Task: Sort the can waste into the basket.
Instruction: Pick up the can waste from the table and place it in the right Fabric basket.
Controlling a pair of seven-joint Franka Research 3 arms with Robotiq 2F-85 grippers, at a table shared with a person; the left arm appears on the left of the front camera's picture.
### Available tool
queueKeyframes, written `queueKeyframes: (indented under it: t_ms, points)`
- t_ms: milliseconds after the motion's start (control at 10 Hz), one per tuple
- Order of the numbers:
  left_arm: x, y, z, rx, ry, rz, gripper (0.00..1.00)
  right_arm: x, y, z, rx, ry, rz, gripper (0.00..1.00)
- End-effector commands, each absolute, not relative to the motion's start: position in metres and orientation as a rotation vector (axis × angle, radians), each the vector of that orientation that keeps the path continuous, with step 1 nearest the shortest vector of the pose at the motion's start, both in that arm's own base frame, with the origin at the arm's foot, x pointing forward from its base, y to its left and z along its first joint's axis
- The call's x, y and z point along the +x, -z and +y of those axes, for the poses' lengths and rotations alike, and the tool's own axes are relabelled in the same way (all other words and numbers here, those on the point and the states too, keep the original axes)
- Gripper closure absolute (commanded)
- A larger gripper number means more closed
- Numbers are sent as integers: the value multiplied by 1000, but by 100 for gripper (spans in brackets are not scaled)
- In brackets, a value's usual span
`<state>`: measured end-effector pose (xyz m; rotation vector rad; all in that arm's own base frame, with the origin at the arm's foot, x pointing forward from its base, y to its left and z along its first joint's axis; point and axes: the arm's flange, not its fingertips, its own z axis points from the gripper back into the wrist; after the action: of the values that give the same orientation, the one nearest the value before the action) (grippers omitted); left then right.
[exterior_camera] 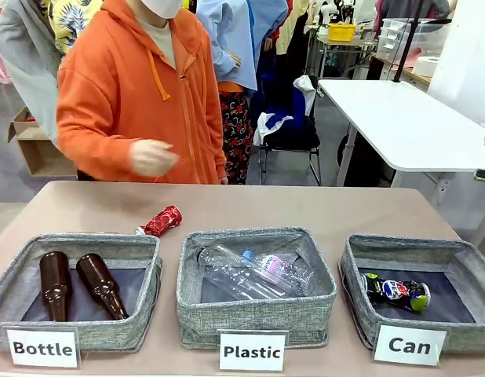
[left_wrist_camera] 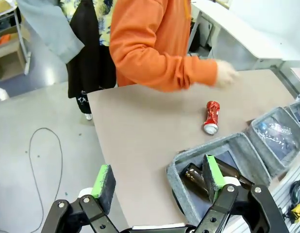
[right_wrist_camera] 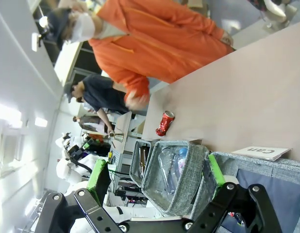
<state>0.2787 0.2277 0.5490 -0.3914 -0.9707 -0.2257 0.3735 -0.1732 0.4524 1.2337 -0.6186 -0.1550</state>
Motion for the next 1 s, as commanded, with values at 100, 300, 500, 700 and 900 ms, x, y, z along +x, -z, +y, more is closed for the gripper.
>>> queueKeyframes:
  t_ms: [100, 300, 500, 700, 900]
  points:
    - [291, -549, 210, -378, 275, -925, 6, 373, -456, -176, 1231, 144, -609, 0]
    - [323, -548, 146, -280, 415, -870, 6, 373, -456, -176, 1231, 144, -609, 0]
    - [353, -537, 72, -202, 587, -793, 6, 373, -456, -176, 1231, 144, -609, 0]
    - [374, -511, 14, -110, 676, -718, 6, 373, -456, -176, 1231, 144, -609, 0]
    - [392, -471, -52, 37, 763, -646, 6, 373, -456, -176, 1231, 144, -609, 0]
